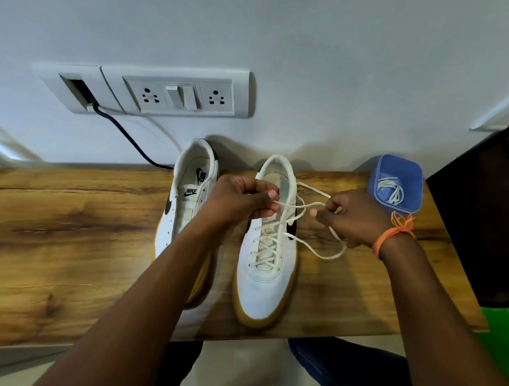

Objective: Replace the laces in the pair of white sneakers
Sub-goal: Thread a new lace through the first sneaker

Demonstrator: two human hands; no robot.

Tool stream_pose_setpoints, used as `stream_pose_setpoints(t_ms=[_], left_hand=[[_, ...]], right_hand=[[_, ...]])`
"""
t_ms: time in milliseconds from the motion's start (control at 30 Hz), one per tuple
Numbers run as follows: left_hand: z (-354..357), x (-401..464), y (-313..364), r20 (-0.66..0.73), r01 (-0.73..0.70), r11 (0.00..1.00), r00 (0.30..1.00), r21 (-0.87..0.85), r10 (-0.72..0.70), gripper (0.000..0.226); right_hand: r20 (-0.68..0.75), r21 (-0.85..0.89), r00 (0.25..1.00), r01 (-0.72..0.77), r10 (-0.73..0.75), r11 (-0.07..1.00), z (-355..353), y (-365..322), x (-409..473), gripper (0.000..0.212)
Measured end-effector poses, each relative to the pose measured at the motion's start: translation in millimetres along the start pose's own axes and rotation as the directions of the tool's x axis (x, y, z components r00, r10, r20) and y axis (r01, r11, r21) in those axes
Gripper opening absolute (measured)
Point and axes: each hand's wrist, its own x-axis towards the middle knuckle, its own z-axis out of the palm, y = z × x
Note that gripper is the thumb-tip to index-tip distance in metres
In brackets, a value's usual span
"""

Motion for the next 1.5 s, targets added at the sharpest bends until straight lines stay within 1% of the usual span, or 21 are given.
stream_pose_setpoints(t_ms=[100,167,233,300,333,367,400,467,533,633,733,833,933,1033,1167,1233,1267,1367,1400,1433,1500], left_hand=[[-3,0,4,0.044,0.072,0.996,0.997,-0.050,-0.070,0.023],[-4,0,5,0.061,0.094,0.995,0.994,-0.044,-0.092,0.024],[-5,0,5,0.059,0.089,0.996,0.994,-0.004,-0.089,0.025],[-5,-1,7,0.056,0.067,0.995,0.996,0.067,-0.071,0.026],[-4,-2,8,0.054,0.053,0.995,0.997,0.090,-0.058,0.027],[-3,-3,9,0.052,0.043,0.994,0.997,0.097,-0.048,0.028],[-3,-3,9,0.053,0.037,0.995,0.998,0.094,-0.042,0.028],[-1,-4,9,0.050,0.037,0.996,0.998,0.076,-0.041,0.029],[-1,-3,7,0.030,0.034,0.996,0.999,0.077,-0.036,0.031],[-7,-1,8,0.001,0.043,0.993,0.999,0.110,-0.044,0.035],[-10,-1,11,0.032,0.086,0.989,0.995,0.117,-0.091,0.040],[-14,-1,13,0.102,0.166,0.985,0.980,0.053,-0.170,0.047],[-20,-2,15,0.181,0.238,0.970,0.957,-0.045,-0.226,0.045],[-21,-3,15,0.261,0.252,0.963,0.940,-0.099,-0.219,0.039],[-22,-5,17,0.323,0.263,0.957,0.922,-0.122,-0.212,0.039],[-23,-5,20,0.270,0.248,0.965,0.938,-0.082,-0.218,0.036],[-24,-3,19,0.201,0.229,0.972,0.956,-0.051,-0.214,0.030],[-26,0,8,-0.144,0.111,0.974,0.986,0.195,-0.084,0.007],[-27,1,2,-0.230,0.082,0.937,0.973,0.341,-0.001,0.009],[-28,1,-4,-0.247,0.064,0.872,0.967,0.486,0.067,0.011],[-25,-3,-9,-0.165,0.019,0.727,0.977,0.687,0.131,0.018]], right_hand=[[0.262,0.046,0.958,-0.130,0.114,0.990,1,-1,-6,0.033],[0.307,0.003,0.939,-0.162,0.154,0.987,2,1,-6,0.036],[0.177,-0.046,0.977,-0.110,0.116,0.993,3,5,-2,0.038],[-0.082,-0.049,0.997,-0.014,0.010,0.999,4,8,5,0.029],[-0.196,0.035,0.979,0.054,-0.046,0.998,5,7,8,0.021],[-0.250,0.167,0.965,0.127,-0.083,0.978,6,3,8,0.013],[-0.247,0.317,0.962,0.194,-0.117,0.928,9,-5,8,0.007],[-0.143,0.566,0.972,0.236,-0.188,0.790,16,-21,3,0.013],[-0.064,0.661,0.969,0.220,-0.239,0.717,27,-33,-2,0.022],[-0.087,0.671,0.962,0.248,-0.258,0.699,42,-37,-1,0.027],[-0.202,0.604,0.928,0.369,-0.313,0.706,50,-38,0,0.023],[-0.299,0.582,0.899,0.437,-0.319,0.686,52,-42,-2,0.014],[-0.329,0.572,0.885,0.465,-0.330,0.676,51,-45,-3,0.010],[-0.337,0.553,0.874,0.485,-0.351,0.677,49,-43,-1,0.009],[-0.373,0.438,0.851,0.513,-0.370,0.738,51,-41,1,0.008],[-0.372,0.439,0.871,0.470,-0.322,0.766,54,-42,1,0.005],[-0.358,0.458,0.892,0.426,-0.277,0.780,56,-41,1,0.005],[-0.321,0.426,0.925,0.332,-0.202,0.842,60,-36,3,0.008],[-0.321,0.392,0.925,0.323,-0.201,0.861,61,-34,3,0.008],[-0.326,0.379,0.924,0.320,-0.198,0.869,62,-34,3,0.007],[-0.340,0.350,0.917,0.330,-0.209,0.877,63,-35,4,0.005]])
